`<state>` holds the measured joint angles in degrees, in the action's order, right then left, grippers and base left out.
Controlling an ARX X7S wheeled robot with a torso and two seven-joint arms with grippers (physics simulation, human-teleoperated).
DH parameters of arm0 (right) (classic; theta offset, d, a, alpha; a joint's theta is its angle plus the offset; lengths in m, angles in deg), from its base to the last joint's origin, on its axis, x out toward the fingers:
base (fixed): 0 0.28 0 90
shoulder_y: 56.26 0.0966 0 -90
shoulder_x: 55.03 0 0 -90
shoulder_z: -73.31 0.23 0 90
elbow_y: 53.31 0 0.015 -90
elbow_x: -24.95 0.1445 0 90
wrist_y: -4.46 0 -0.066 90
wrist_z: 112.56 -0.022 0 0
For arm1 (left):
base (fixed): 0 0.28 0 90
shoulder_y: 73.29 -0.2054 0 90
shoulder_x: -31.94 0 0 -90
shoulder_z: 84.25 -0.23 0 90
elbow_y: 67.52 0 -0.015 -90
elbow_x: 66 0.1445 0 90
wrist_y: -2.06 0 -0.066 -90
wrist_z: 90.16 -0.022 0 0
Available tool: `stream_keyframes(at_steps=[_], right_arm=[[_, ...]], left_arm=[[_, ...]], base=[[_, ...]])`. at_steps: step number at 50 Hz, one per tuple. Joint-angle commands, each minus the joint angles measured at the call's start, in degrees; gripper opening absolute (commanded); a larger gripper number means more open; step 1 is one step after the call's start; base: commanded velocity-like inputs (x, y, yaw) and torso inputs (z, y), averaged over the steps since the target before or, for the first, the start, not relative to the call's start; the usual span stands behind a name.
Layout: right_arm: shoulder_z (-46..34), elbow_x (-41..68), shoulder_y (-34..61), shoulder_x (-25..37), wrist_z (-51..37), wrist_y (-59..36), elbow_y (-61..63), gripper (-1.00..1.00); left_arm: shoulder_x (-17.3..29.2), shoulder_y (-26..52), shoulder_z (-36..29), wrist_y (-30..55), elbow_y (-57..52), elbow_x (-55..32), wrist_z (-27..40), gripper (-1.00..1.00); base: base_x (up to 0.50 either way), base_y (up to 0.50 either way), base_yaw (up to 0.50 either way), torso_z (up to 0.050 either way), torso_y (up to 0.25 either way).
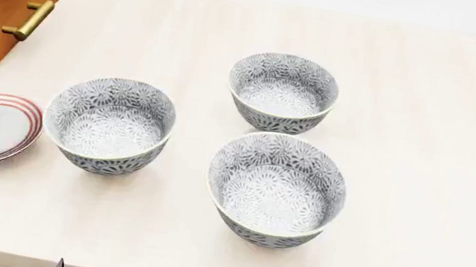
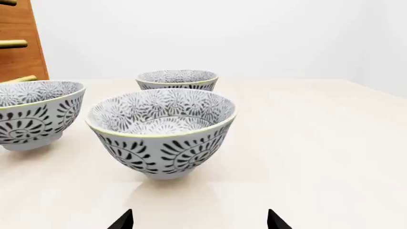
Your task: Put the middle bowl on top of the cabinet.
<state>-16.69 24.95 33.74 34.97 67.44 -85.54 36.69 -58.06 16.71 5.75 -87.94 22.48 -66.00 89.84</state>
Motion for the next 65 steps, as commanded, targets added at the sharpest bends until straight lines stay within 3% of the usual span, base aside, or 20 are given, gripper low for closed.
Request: stream_keyframes(at_steps=[1,19,24,28,34,41,45,65], right_arm=[[-0.97,0.75,0.16,0.75,-0.96,0.43,-0.57,1.0],[-4.86,2.79,-1.3,3.2,-5.59,-8.33,11.81,1.0],[-2.43,3.99,-4.55,4.3,-7.92,-11.15,23.04,1.0],[2.96,4.37,-9.81,5.45,-11.4,-12.01,35.44,1.0],[11.17,6.45,-17.06,6.68,-14.23,-11.3,44.73,1.0],[21.0,11.89,-26.07,6.21,-15.18,-4.7,49.82,1.0],[26.06,12.87,-31.88,5.01,-15.89,-0.34,52.1,1.0],[24.35,10.67,-33.44,5.79,-18.44,-1.46,54.07,1.0]], left_arm=[[0.81,0.03,-0.9,-0.03,0.05,-0.81,0.89,1.0],[3.53,-0.35,-4.25,6.19,-6.29,-1.57,3.65,1.0],[4.62,-0.13,-5.17,13.96,-15.13,-3.1,2.86,1.0],[4.53,4.73,-2.96,26.01,-26.7,-5.9,4.79,1.0],[4.34,8.62,-1.34,31.78,-33.62,-6.71,7.37,1.0],[2.91,12.31,3.06,34.75,-35.21,-9.76,10.7,1.0],[3.37,10.3,3.61,34.94,-36.74,-10.44,11.39,1.0],[5.53,10.71,3.94,35.78,-35.83,-12.7,13.18,1.0]], base=[[0.0,0.0,0.0,0.0,0.0],[0.0,0.0,0.0,0.0,0.0],[0.0,0.0,0.0,0.0,0.0],[0.0,0.0,0.0,0.0,0.0],[0.0,0.0,0.0,0.0,0.0],[0.0,0.0,0.0,0.0,0.0],[0.0,0.0,0.0,0.0,0.0],[0.0,0.46,0.0,0.0,0.0]])
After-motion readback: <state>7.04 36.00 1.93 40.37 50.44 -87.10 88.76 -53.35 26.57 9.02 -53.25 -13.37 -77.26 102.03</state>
